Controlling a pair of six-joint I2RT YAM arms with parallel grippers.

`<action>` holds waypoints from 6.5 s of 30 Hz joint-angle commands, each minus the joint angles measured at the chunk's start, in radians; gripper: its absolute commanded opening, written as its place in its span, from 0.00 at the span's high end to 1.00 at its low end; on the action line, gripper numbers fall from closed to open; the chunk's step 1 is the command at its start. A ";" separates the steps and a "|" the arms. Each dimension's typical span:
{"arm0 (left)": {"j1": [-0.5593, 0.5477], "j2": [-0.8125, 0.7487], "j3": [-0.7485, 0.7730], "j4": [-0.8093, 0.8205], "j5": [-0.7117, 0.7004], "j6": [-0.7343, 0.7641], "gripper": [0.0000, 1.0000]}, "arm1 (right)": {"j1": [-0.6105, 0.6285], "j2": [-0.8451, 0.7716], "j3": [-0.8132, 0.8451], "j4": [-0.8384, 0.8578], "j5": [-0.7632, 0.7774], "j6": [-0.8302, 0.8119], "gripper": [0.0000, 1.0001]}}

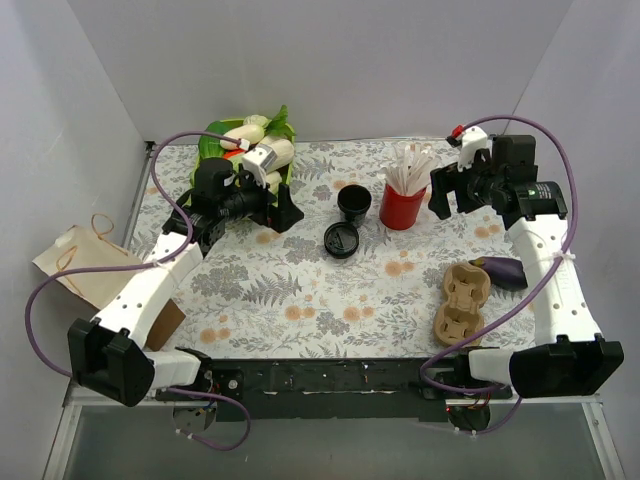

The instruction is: Pack the takeout coffee

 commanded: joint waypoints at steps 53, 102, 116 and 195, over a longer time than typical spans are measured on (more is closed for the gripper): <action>0.006 -0.135 0.046 0.015 -0.339 -0.116 0.02 | 0.462 0.782 0.499 -0.021 0.042 -0.280 0.61; 0.016 -0.115 0.020 0.027 -0.316 -0.115 0.02 | 0.436 0.801 0.539 -0.037 -0.042 -0.288 0.99; 0.014 -0.060 -0.133 0.101 -0.127 -0.228 0.02 | 0.436 0.661 0.400 0.112 -0.165 -0.346 0.99; 0.017 -0.164 -0.057 -0.123 -0.293 0.166 0.02 | 0.566 0.417 0.103 0.133 -0.034 -0.488 0.76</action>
